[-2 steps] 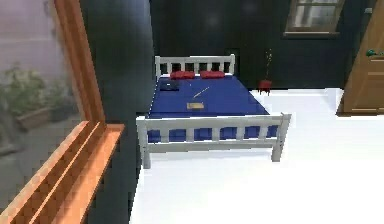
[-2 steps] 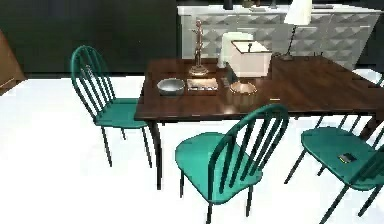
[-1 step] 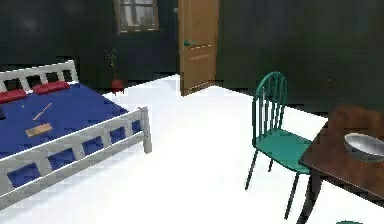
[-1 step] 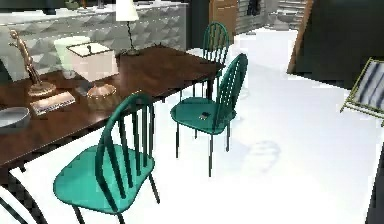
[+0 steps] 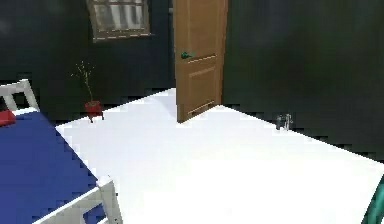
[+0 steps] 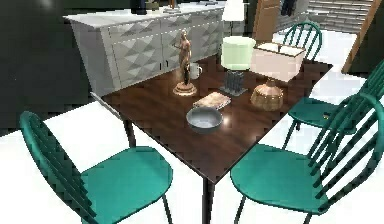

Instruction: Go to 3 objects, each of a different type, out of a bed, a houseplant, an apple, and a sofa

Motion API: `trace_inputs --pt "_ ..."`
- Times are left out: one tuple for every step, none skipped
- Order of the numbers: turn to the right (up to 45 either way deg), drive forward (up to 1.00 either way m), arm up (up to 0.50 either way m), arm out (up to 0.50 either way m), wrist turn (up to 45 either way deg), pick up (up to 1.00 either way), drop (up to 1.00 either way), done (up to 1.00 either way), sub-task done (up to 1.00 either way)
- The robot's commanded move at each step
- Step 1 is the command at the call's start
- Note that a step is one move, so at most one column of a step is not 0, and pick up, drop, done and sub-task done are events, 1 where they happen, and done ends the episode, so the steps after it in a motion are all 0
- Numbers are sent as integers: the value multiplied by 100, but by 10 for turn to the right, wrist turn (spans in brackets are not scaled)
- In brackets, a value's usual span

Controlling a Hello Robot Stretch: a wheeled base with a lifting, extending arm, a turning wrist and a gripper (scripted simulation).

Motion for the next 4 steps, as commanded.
trace_inputs --pt "30 0 0 0 0 0 0 0 0" --pt "0 45 0 0 0 0 0 0 0" --pt "210 0 0 0 0 0 0 0 0" --pt "30 0 0 0 0 0 0 0 0"
